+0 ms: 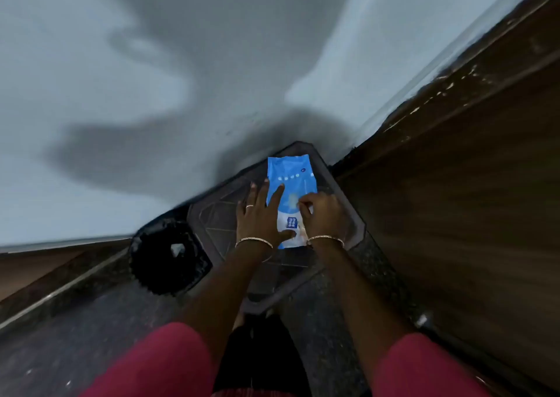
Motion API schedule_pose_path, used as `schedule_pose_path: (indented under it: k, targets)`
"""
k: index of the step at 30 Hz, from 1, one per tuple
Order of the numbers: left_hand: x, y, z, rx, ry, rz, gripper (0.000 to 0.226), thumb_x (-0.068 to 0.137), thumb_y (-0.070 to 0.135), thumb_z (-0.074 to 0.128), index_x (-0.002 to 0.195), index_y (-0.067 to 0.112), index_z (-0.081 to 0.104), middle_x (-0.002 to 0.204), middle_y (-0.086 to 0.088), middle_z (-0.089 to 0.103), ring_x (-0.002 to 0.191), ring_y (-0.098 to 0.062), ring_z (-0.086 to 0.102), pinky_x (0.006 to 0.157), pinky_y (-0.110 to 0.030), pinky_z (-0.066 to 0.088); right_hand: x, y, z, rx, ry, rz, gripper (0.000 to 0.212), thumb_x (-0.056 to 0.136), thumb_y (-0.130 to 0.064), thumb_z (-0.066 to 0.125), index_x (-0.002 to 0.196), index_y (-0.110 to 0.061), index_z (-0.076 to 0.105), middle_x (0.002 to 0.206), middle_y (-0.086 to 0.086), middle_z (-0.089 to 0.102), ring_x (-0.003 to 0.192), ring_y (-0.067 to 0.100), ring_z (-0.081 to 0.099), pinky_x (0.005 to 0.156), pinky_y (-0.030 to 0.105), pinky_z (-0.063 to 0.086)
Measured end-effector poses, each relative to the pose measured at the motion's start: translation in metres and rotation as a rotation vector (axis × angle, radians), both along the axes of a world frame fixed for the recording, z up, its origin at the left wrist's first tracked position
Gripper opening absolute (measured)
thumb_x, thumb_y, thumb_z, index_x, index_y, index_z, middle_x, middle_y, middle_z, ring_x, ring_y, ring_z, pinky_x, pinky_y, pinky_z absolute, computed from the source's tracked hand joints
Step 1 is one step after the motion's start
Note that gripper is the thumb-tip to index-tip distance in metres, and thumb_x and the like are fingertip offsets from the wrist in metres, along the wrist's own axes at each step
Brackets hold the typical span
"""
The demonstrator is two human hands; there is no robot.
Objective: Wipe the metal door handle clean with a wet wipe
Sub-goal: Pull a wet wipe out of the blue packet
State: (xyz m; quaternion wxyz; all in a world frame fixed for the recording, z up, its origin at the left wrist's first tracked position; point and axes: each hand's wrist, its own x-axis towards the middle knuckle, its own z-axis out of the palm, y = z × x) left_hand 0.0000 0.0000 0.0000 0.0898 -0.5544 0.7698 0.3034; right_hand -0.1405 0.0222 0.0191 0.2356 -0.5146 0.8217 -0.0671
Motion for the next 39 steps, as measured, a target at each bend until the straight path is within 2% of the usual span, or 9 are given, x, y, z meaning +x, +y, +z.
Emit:
schedule_pose_path:
  k: [6,14,19,22,26,29,32,36,39]
  targets:
    - [-0.002,0.003,-0.023,0.002,-0.062,0.005,0.123,0.072,0.069,0.068,0.157,0.024,-0.009,0.168,-0.002,-0.008,0.154,-0.026,-0.009,0.12,-0.056,0.013,-0.002,-0.011,-0.033,0.08,0.046,0.163,0.024,0.1,-0.027,0.054,0.113,-0.02,0.073,0.115,0.002,0.07,0.112,0.024,0.058,0.096,0.04,0.049]
    - [-0.001,0.008,-0.042,0.056,-0.026,0.008,0.12,0.076,0.066,0.067,0.156,0.028,-0.013,0.165,0.002,-0.02,0.153,-0.025,-0.015,0.12,-0.061,0.007,0.0,-0.013,-0.056,-0.044,0.106,0.223,0.024,0.101,-0.026,0.054,0.107,-0.013,0.073,0.106,0.007,0.071,0.102,0.024,0.061,0.087,0.038,0.052]
    - [-0.001,0.011,-0.051,0.055,-0.019,0.016,0.121,0.076,0.067,0.066,0.157,0.024,-0.013,0.165,0.003,-0.022,0.153,-0.023,-0.015,0.121,-0.059,0.003,0.004,-0.016,-0.063,-0.076,0.095,0.251,0.018,0.094,-0.022,0.061,0.101,-0.007,0.069,0.102,0.011,0.068,0.099,0.027,0.061,0.083,0.039,0.051]
    - [0.001,0.012,-0.053,0.051,-0.016,0.021,0.121,0.076,0.066,0.066,0.157,0.021,-0.013,0.165,0.003,-0.02,0.153,-0.022,-0.013,0.122,-0.058,0.003,0.001,-0.011,-0.063,-0.159,-0.039,0.164,0.008,0.092,-0.013,0.065,0.088,-0.005,0.066,0.092,0.014,0.067,0.091,0.03,0.061,0.078,0.042,0.053]
    - [0.002,0.011,-0.054,0.045,-0.009,0.016,0.12,0.077,0.066,0.065,0.157,0.021,-0.012,0.166,0.003,-0.018,0.153,-0.022,-0.012,0.121,-0.056,0.0,-0.001,-0.001,-0.058,-0.234,-0.18,0.041,0.005,0.088,0.002,0.066,0.083,0.001,0.066,0.089,0.018,0.068,0.089,0.034,0.063,0.08,0.041,0.051]
    - [0.001,0.012,-0.056,0.046,-0.008,0.016,0.121,0.076,0.066,0.066,0.157,0.022,-0.013,0.166,0.004,-0.018,0.153,-0.022,-0.013,0.12,-0.056,-0.001,-0.001,0.002,-0.054,-0.23,-0.239,-0.023,0.004,0.087,0.008,0.063,0.085,0.004,0.064,0.09,0.019,0.067,0.09,0.032,0.062,0.078,0.039,0.051]
    - [0.001,0.012,-0.059,0.042,-0.022,0.012,0.122,0.077,0.066,0.065,0.156,0.021,-0.015,0.165,0.004,-0.018,0.153,-0.021,-0.014,0.12,-0.056,-0.002,0.0,0.001,-0.052,-0.215,-0.263,-0.066,0.001,0.092,0.003,0.061,0.092,0.004,0.062,0.094,0.017,0.067,0.091,0.027,0.063,0.075,0.025,0.042]
    - [0.0,0.013,-0.063,0.032,-0.033,0.01,0.122,0.077,0.066,0.065,0.156,0.022,-0.017,0.166,0.005,-0.018,0.152,-0.021,-0.016,0.118,-0.056,-0.007,0.002,0.005,-0.05,-0.282,-0.291,-0.134,0.005,0.095,0.002,0.058,0.099,0.005,0.059,0.098,0.016,0.067,0.092,0.022,0.064,0.073,0.025,0.042]
    - [-0.001,0.014,-0.064,0.028,-0.037,0.009,0.122,0.077,0.066,0.066,0.156,0.022,-0.017,0.166,0.005,-0.018,0.152,-0.021,-0.016,0.118,-0.055,-0.008,0.004,0.007,-0.051,-0.287,-0.301,-0.215,0.006,0.097,0.003,0.054,0.103,0.002,0.053,0.099,0.015,0.064,0.089,0.014,0.058,0.067,0.022,0.042]
